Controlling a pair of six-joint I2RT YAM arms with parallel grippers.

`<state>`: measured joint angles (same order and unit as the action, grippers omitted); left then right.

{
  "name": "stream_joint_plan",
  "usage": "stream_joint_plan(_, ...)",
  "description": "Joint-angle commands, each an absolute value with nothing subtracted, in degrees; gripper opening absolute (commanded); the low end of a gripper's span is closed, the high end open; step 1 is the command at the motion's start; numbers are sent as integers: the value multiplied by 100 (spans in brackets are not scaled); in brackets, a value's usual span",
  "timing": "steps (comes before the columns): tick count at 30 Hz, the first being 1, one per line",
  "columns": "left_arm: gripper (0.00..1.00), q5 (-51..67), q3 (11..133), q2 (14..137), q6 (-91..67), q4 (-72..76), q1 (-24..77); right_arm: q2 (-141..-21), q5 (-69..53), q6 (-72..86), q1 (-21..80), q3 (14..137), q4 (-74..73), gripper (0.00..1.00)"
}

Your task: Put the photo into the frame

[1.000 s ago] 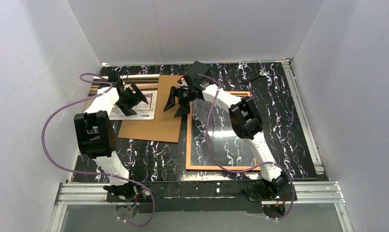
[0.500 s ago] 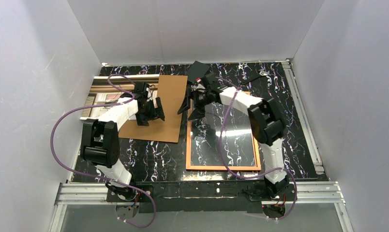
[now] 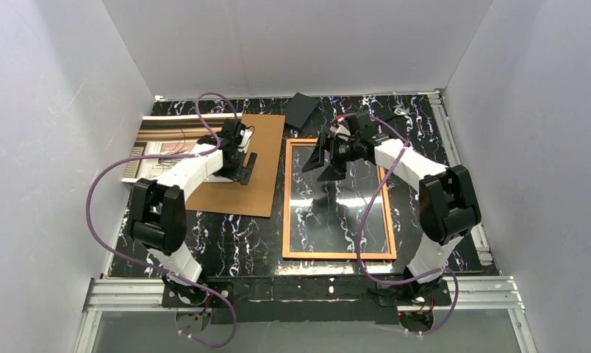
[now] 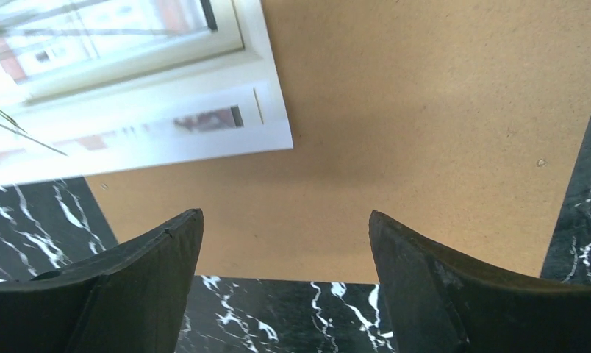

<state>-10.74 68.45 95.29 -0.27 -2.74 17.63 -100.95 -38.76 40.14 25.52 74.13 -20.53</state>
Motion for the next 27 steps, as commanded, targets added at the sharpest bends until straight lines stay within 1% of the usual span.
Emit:
stream_joint_plan(1,82,-1614,7258,9912,990,-1054,1961,-9761,-3871,3754,2512,7064,-2147,83)
stream_joint_plan(4,80,-1769,7513,10196,1186,-1193,2048,-9679,-3871,3726,2477,6852,-2119,83)
stream_joint_plan(8,75,-2216,7976,10859,1306,-1502,2100,-9546,-3860,3592,2263,6507,-2145,83)
stream_joint_plan(10,71,-2333,8039,11071,1360,-1466,2110,-9536,-3912,3568,2189,6426,-2135,83)
stream_joint_plan(13,60,-2323,8112,11321,1501,-1475,2109,-9544,-3927,3526,2078,6386,-2153,83)
stream_joint_plan(17,50,-2386,8190,11489,1615,-1425,2109,-9536,-3963,3496,2016,6325,-2147,83)
stream_joint_plan(19,47,-2369,8246,11533,1641,-1428,2110,-9534,-3985,3504,2015,6305,-2123,83)
stream_joint_plan(23,35,-2354,8376,11617,1685,-1488,2109,-9536,-4006,3500,2020,6248,-2101,83)
stream_joint_plan(27,30,-2403,8417,11639,1730,-1473,2112,-9549,-4028,3490,2017,6224,-2092,82)
